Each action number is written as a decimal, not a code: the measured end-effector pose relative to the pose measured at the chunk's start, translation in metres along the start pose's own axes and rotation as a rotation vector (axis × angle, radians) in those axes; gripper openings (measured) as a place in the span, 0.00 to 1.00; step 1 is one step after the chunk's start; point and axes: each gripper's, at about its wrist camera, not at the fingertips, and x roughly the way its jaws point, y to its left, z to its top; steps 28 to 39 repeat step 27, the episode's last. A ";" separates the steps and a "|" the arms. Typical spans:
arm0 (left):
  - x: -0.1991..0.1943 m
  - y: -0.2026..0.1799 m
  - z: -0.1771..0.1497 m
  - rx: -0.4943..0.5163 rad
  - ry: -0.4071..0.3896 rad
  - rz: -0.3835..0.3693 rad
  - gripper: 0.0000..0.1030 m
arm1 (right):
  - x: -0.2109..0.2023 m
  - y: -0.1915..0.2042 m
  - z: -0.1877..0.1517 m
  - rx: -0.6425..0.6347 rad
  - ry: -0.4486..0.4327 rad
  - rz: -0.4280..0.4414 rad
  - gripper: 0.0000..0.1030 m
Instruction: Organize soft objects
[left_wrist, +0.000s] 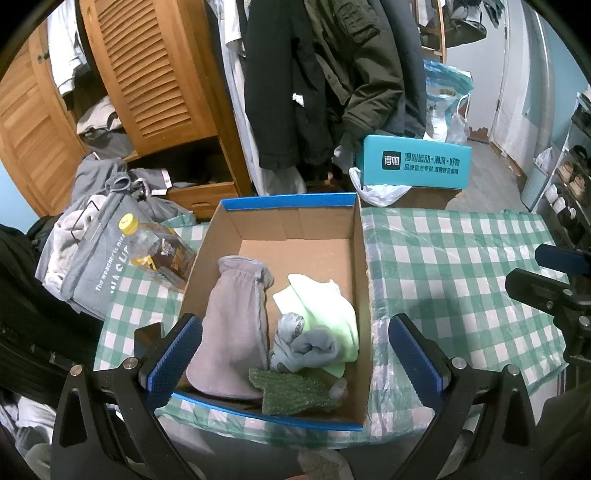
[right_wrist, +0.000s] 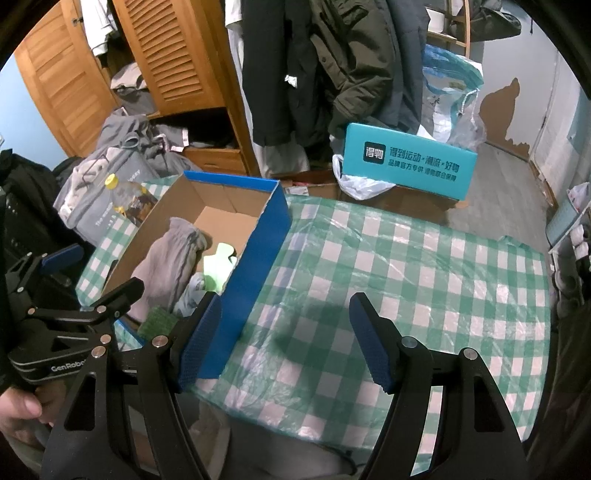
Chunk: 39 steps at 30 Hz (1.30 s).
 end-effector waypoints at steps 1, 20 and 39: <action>0.000 0.000 0.000 0.000 0.000 -0.001 0.99 | 0.000 0.000 0.000 0.001 0.000 0.000 0.69; 0.000 -0.001 0.000 0.007 -0.004 0.000 0.99 | 0.000 0.000 0.000 0.002 0.001 -0.001 0.69; 0.000 -0.001 -0.001 0.007 -0.003 -0.001 0.99 | 0.000 0.000 0.001 0.002 0.002 -0.001 0.69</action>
